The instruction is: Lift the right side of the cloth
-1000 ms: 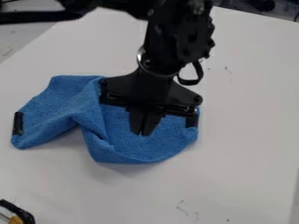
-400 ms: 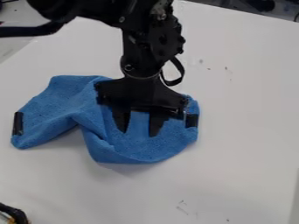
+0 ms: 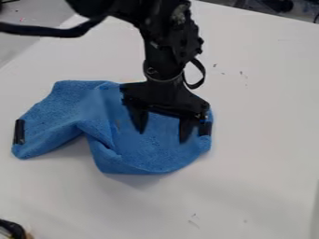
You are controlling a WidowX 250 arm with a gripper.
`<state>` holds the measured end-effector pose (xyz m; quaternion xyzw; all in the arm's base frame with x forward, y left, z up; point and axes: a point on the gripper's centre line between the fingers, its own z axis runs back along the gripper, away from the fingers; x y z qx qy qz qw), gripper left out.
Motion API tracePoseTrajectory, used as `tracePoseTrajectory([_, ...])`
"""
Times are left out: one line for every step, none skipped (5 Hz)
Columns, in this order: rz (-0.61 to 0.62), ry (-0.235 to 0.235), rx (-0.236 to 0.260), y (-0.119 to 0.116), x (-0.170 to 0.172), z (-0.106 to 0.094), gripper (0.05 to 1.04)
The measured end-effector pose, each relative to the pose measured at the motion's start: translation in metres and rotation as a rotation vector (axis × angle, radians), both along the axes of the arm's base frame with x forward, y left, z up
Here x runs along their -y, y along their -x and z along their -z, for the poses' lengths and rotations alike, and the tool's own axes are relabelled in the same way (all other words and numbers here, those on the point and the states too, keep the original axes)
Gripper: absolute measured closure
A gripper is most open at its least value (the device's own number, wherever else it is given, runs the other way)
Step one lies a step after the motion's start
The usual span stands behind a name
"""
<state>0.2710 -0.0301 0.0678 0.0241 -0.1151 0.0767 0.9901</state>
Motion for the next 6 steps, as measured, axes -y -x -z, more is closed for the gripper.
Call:
tracePoseTrajectory([0.105,0.062,0.016,-0.033,0.008,0.024,0.084])
tracePoseTrajectory([0.201,0.111,0.028,-0.052,0.017,0.039,0.084])
tracePoseTrajectory([0.25,0.136,0.029,-0.058,0.03,0.046,0.084])
tracePoseTrajectory([0.317,0.146,0.029,-0.061,0.041,0.05,0.084])
tracePoseTrajectory([0.332,0.144,0.036,-0.062,0.042,0.05,0.12])
tracePoseTrajectory([0.325,0.157,0.055,-0.065,0.048,0.054,0.304])
